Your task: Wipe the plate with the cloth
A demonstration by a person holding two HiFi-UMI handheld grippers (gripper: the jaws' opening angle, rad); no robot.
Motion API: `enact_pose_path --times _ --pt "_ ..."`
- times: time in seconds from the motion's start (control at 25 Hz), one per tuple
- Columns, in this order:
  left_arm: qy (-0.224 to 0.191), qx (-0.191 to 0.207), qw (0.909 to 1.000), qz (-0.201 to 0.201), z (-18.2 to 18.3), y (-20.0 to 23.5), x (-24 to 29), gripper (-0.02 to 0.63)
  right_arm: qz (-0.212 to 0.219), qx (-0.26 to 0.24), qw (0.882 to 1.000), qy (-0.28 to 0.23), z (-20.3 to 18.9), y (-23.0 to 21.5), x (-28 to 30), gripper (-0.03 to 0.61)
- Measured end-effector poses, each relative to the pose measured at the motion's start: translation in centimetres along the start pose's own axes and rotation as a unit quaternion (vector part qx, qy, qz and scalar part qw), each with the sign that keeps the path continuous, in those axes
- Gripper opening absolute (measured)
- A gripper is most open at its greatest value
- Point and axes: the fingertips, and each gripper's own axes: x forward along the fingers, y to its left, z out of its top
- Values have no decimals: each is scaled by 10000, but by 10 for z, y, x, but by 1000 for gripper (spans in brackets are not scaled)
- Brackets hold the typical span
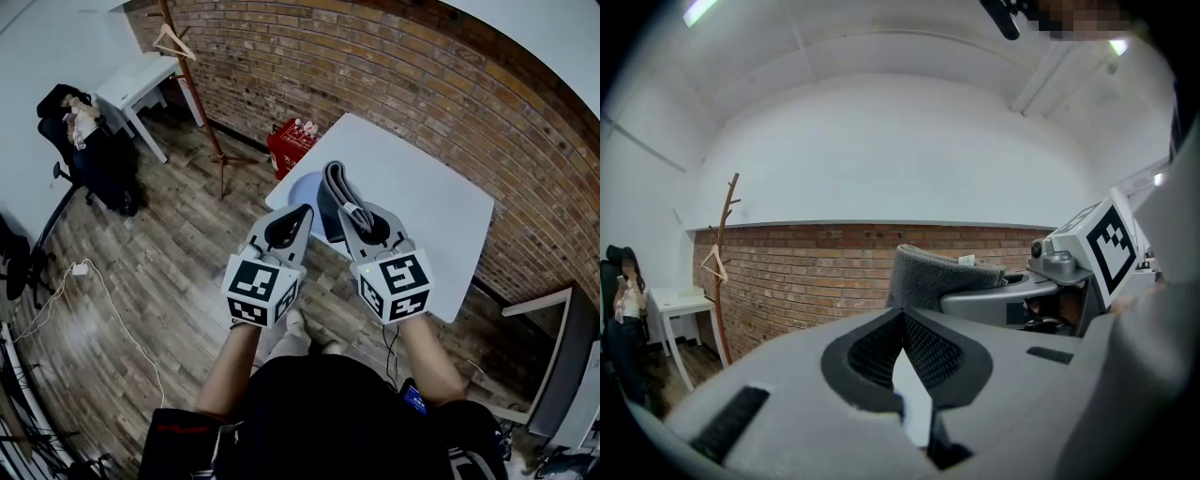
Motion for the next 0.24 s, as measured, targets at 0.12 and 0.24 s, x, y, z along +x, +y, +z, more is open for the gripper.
enact_pose_path --times 0.12,0.24 --pt "-5 10 10000 2 -1 -1 -2 20 12 -4 10000 -7 -1 3 -1 49" --pt "-21 13 10000 7 0 0 -4 20 25 -6 10000 -9 -1 5 -2 51"
